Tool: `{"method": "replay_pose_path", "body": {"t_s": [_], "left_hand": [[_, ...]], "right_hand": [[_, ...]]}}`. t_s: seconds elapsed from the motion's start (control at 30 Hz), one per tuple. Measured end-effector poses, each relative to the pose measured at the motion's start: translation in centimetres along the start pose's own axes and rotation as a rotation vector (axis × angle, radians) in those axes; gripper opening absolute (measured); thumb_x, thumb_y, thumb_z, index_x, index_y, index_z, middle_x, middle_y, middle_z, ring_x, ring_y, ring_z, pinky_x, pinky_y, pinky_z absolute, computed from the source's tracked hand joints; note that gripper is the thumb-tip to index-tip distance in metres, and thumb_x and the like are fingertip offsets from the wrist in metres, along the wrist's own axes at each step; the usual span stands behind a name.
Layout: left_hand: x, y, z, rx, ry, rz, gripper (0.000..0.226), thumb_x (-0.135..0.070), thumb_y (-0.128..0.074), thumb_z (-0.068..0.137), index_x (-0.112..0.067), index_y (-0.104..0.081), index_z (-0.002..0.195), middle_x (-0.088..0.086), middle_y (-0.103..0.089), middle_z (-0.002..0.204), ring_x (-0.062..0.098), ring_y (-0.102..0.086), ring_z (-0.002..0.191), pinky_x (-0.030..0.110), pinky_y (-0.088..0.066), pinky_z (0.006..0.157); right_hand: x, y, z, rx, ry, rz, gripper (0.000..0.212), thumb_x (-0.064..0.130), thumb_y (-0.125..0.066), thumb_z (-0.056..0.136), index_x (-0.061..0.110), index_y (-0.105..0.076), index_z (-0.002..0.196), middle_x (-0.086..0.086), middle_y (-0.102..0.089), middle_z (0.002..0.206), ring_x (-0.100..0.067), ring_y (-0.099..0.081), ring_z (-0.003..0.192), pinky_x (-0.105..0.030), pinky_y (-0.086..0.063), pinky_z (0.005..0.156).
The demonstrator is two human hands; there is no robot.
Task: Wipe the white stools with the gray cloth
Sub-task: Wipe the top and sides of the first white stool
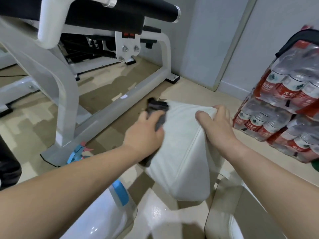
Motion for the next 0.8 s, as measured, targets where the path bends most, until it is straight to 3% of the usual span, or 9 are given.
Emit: {"method": "replay_pose_path", "body": {"t_s": [0.1, 0.17, 0.27, 0.37, 0.43, 0.53, 0.63, 0.73, 0.8], "left_hand": [[4.7, -0.4, -0.9, 0.062, 0.317, -0.111, 0.038, -0.029, -0.046, 0.105, -0.021, -0.04, 0.142, 0.02, -0.05, 0.143, 0.037, -0.065, 0.105, 0.037, -0.046, 0.087], [3.8, -0.3, -2.1, 0.012, 0.299, -0.221, 0.026, -0.028, -0.048, 0.104, -0.021, -0.046, 0.129, 0.015, -0.055, 0.134, 0.032, -0.064, 0.096, 0.036, -0.045, 0.081], [-2.0, 1.3, -2.8, -0.105, -0.038, -0.259, 0.026, -0.037, -0.05, 0.102, -0.029, -0.051, 0.126, 0.002, -0.052, 0.129, 0.025, -0.059, 0.101, 0.04, -0.047, 0.079], [-6.2, 3.5, -1.1, -0.203, -0.464, -0.113, 0.04, -0.042, -0.052, 0.097, -0.026, -0.058, 0.133, 0.005, -0.053, 0.117, 0.025, -0.058, 0.094, 0.037, -0.047, 0.069], [-5.7, 3.7, 0.3, -0.224, -0.574, -0.002, 0.044, -0.04, -0.056, 0.095, -0.026, -0.062, 0.136, 0.006, -0.053, 0.11, 0.026, -0.058, 0.086, 0.034, -0.047, 0.063], [-1.7, 3.6, 3.0, -0.124, -0.23, 0.013, 0.042, -0.036, -0.051, 0.099, -0.032, -0.053, 0.141, 0.005, -0.052, 0.118, 0.028, -0.056, 0.083, 0.036, -0.047, 0.072], [1.3, 3.7, 4.0, -0.06, 0.069, 0.086, 0.028, -0.029, -0.044, 0.104, -0.026, -0.049, 0.132, 0.013, -0.053, 0.13, 0.027, -0.056, 0.082, 0.037, -0.045, 0.078], [2.4, 3.5, 4.7, -0.013, 0.26, 0.04, 0.051, -0.027, -0.041, 0.108, -0.027, -0.032, 0.158, 0.018, -0.037, 0.159, 0.034, -0.052, 0.132, 0.044, -0.045, 0.103], [3.3, 3.5, 5.6, -0.047, 0.532, -0.214, 0.042, -0.025, -0.04, 0.111, -0.013, -0.039, 0.151, 0.016, -0.027, 0.169, 0.031, -0.035, 0.152, 0.04, -0.036, 0.117]], "right_hand": [[-0.1, -0.1, 0.0, 0.013, 0.02, 0.011, 0.046, 0.055, -0.05, 0.085, 0.031, -0.039, 0.123, 0.011, -0.039, 0.129, -0.011, -0.031, 0.123, -0.037, -0.031, 0.1], [0.2, -0.4, 0.2, 0.024, 0.047, 0.005, 0.044, 0.053, -0.05, 0.085, 0.03, -0.041, 0.122, 0.011, -0.041, 0.126, -0.011, -0.033, 0.123, -0.037, -0.031, 0.098], [0.9, -1.5, -0.3, 0.043, 0.095, -0.002, 0.044, 0.052, -0.047, 0.081, 0.031, -0.042, 0.119, 0.013, -0.041, 0.123, -0.008, -0.033, 0.12, -0.036, -0.031, 0.095], [1.6, -2.1, -0.8, 0.054, 0.161, -0.008, 0.039, 0.051, -0.047, 0.08, 0.034, -0.043, 0.114, 0.014, -0.044, 0.12, -0.006, -0.035, 0.12, -0.036, -0.033, 0.091], [1.8, -2.2, -1.0, 0.067, 0.183, -0.019, 0.038, 0.051, -0.047, 0.08, 0.035, -0.043, 0.114, 0.015, -0.044, 0.12, -0.005, -0.035, 0.119, -0.037, -0.034, 0.091], [1.7, -2.1, -1.0, 0.059, 0.17, -0.031, 0.04, 0.051, -0.046, 0.079, 0.034, -0.043, 0.115, 0.015, -0.043, 0.12, -0.003, -0.032, 0.117, -0.038, -0.034, 0.092], [2.1, -2.5, -1.1, 0.069, 0.172, -0.044, 0.039, 0.051, -0.046, 0.08, 0.034, -0.043, 0.116, 0.016, -0.042, 0.12, -0.003, -0.031, 0.116, -0.038, -0.033, 0.092], [2.9, -3.1, -1.1, 0.064, 0.189, -0.077, 0.038, 0.052, -0.046, 0.082, 0.035, -0.043, 0.116, 0.016, -0.042, 0.12, -0.003, -0.03, 0.114, -0.036, -0.03, 0.091], [3.2, -3.4, -1.3, 0.051, 0.209, -0.104, 0.033, 0.052, -0.045, 0.087, 0.035, -0.043, 0.115, 0.016, -0.042, 0.121, -0.003, -0.03, 0.114, -0.036, -0.03, 0.092]]}}
Point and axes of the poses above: each hand's wrist, its own z-axis towards the middle knuckle, its own y-axis out of the back of the hand, x = y × z, the point moved 5 cm from there along z, towards the middle knuckle
